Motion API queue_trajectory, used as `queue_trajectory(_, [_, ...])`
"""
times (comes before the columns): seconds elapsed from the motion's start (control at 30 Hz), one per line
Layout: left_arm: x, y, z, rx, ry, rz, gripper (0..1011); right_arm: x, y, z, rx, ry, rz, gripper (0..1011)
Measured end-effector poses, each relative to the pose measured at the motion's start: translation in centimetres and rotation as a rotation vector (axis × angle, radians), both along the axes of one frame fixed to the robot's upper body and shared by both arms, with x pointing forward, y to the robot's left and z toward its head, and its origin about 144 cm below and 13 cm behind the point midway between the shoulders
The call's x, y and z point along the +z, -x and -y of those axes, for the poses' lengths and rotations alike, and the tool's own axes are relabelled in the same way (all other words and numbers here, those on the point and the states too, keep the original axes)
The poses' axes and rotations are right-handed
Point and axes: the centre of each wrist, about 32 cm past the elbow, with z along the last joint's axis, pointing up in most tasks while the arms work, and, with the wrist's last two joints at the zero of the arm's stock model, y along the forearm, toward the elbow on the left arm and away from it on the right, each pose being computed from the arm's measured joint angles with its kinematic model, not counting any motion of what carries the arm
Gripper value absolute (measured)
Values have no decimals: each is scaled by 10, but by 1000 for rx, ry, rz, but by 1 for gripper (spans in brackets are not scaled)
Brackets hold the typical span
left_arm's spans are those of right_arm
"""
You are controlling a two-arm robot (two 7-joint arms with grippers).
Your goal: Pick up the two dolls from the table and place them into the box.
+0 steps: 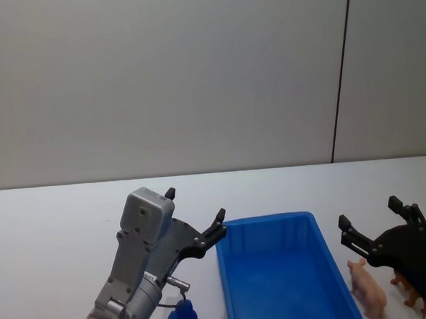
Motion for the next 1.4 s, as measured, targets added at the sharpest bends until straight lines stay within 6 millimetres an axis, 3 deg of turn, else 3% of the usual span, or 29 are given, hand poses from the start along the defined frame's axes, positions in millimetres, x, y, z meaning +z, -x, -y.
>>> queue_trajectory(1.4, [0,0,0,0,0,0,1001,0,0,0,0,0,0,1001])
